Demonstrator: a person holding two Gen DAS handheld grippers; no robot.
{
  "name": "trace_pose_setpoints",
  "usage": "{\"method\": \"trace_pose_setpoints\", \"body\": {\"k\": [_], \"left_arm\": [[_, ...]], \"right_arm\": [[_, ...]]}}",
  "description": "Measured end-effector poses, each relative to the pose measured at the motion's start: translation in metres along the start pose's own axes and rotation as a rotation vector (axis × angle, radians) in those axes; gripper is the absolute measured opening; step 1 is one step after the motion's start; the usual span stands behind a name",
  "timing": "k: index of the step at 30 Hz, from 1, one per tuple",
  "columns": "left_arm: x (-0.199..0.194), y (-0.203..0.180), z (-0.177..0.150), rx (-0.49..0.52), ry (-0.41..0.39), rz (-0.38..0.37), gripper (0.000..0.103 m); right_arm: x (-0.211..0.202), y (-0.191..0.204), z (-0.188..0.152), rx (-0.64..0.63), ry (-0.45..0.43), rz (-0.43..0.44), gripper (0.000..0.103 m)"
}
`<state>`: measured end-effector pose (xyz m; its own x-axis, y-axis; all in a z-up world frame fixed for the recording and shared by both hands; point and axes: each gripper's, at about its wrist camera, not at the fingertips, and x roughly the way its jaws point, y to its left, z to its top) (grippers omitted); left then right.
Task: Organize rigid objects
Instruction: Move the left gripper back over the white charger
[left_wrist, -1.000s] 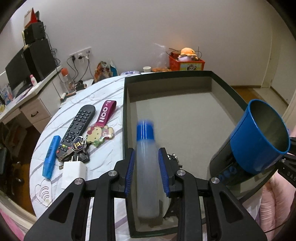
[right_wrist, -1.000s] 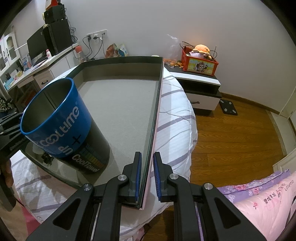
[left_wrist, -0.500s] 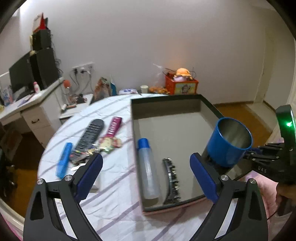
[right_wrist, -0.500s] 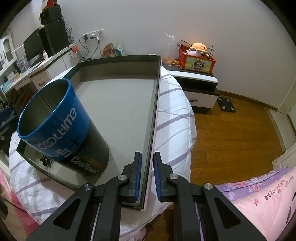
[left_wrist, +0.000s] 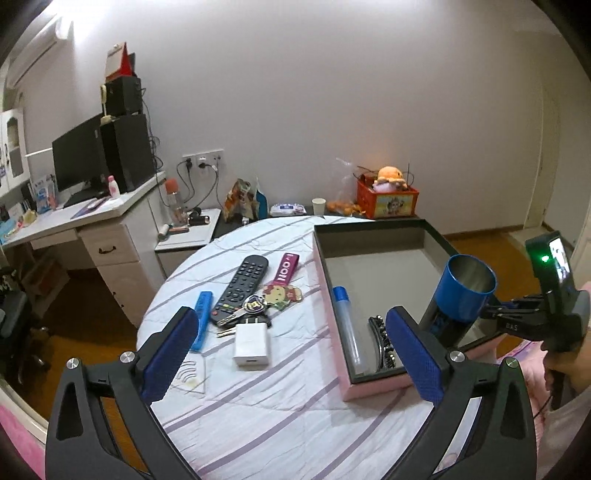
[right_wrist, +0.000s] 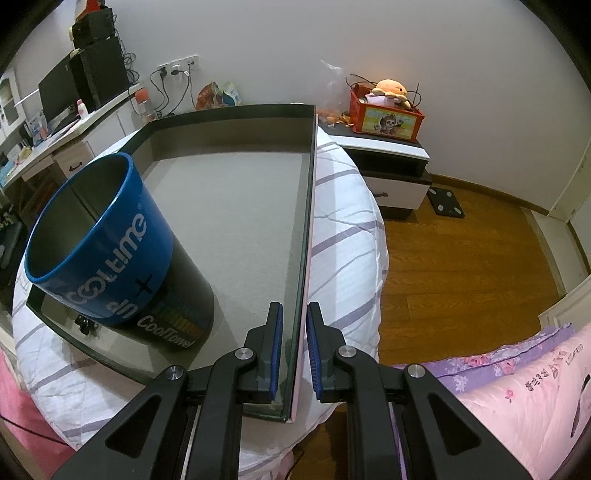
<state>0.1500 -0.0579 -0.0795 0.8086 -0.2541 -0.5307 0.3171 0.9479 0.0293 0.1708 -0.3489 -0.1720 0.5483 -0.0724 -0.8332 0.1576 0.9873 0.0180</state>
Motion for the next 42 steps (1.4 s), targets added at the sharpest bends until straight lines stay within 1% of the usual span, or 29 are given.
{"method": "trace_pose_setpoints", "body": {"k": [3,7,15,19,36,42], "left_arm": [[-0.008,0.014,-0.003,-0.035,-0.006,-0.011,0.102],[-0.016,0.027,-0.006,-0.061,-0.020,0.028,0.102],[-0.023,0.039,-0.010,-0.084,-0.033,0.049,0.102],[-0.022,0.041,-0.012,-0.085,-0.028,0.063,0.102],[-0.006,0.048,-0.017,-0.086,0.011,0.077,0.102],[0.009,0.060,-0.024,-0.099,0.050,0.099,0.102]], "right_arm": [[0.001,0.000,0.000,0.002,0.005,-0.003,0.014],[0.001,0.003,0.002,-0.002,0.010,-0.018,0.014],[0.001,0.003,0.001,-0.001,0.010,-0.021,0.014],[0.000,0.003,0.001,0.001,0.010,-0.025,0.014],[0.000,0.006,0.000,-0.016,0.017,-0.030,0.014],[-0.002,0.008,0.000,-0.021,0.016,-0.039,0.014]]}}
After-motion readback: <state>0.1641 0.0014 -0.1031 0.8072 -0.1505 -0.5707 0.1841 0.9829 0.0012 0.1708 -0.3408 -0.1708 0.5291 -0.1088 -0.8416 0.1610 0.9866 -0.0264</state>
